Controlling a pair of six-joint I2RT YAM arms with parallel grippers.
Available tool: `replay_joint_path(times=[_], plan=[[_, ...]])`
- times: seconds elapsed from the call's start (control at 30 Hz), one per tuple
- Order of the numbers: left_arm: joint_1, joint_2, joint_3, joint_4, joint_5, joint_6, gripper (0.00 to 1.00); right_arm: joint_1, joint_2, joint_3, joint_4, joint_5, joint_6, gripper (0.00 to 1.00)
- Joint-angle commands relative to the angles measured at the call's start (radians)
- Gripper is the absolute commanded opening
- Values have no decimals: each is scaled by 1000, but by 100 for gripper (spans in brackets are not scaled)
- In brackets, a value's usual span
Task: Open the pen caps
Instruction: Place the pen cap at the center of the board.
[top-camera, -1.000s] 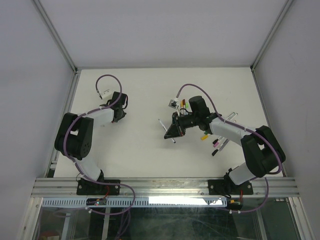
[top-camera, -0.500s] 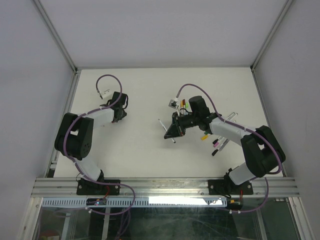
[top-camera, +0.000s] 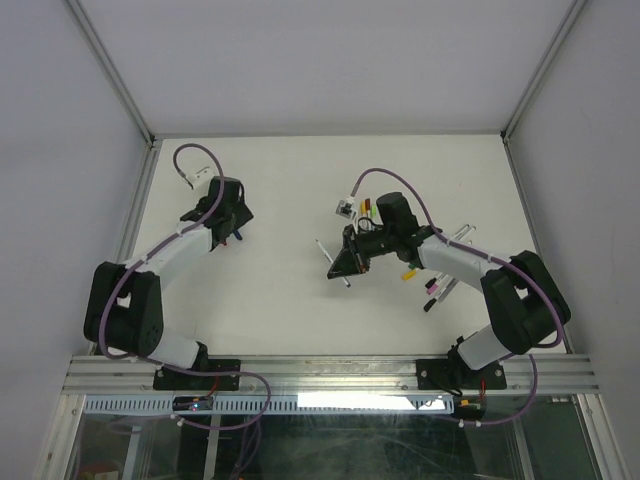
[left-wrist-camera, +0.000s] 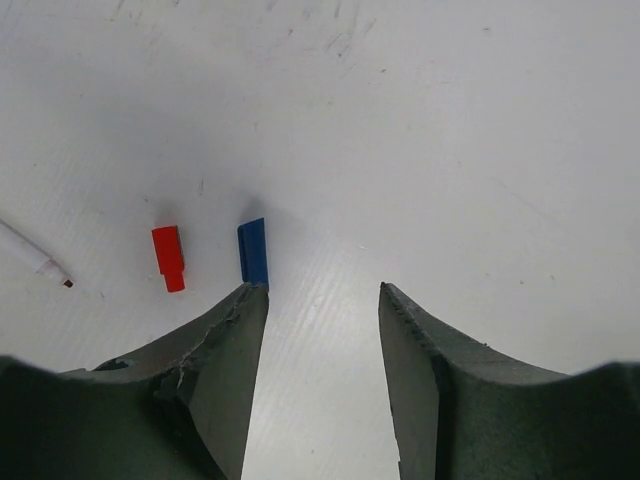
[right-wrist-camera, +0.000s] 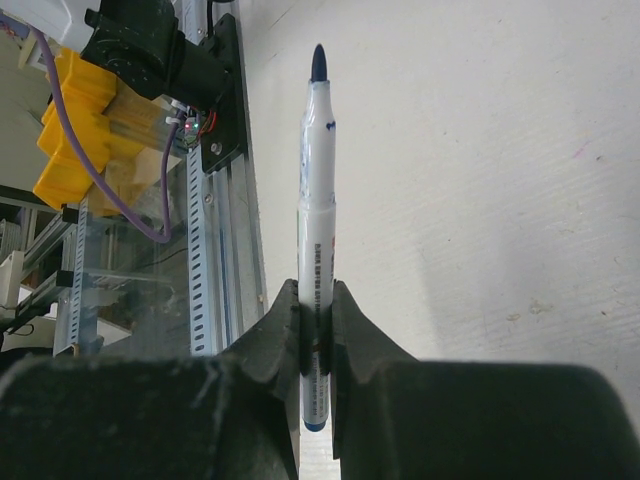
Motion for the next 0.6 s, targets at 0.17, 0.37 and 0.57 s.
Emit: replay_joint_path(times=[0.17, 0.37, 0.57], plan=[[10, -373, -168, 108, 165, 52, 62, 114, 87, 132, -27, 112, 33, 0], [9, -746, -298, 165, 233, 77, 83, 249, 283, 326, -101, 276, 160, 0], [8, -1021, -289, 105, 157, 111, 96, 349, 499, 615, -212, 491, 349, 0]])
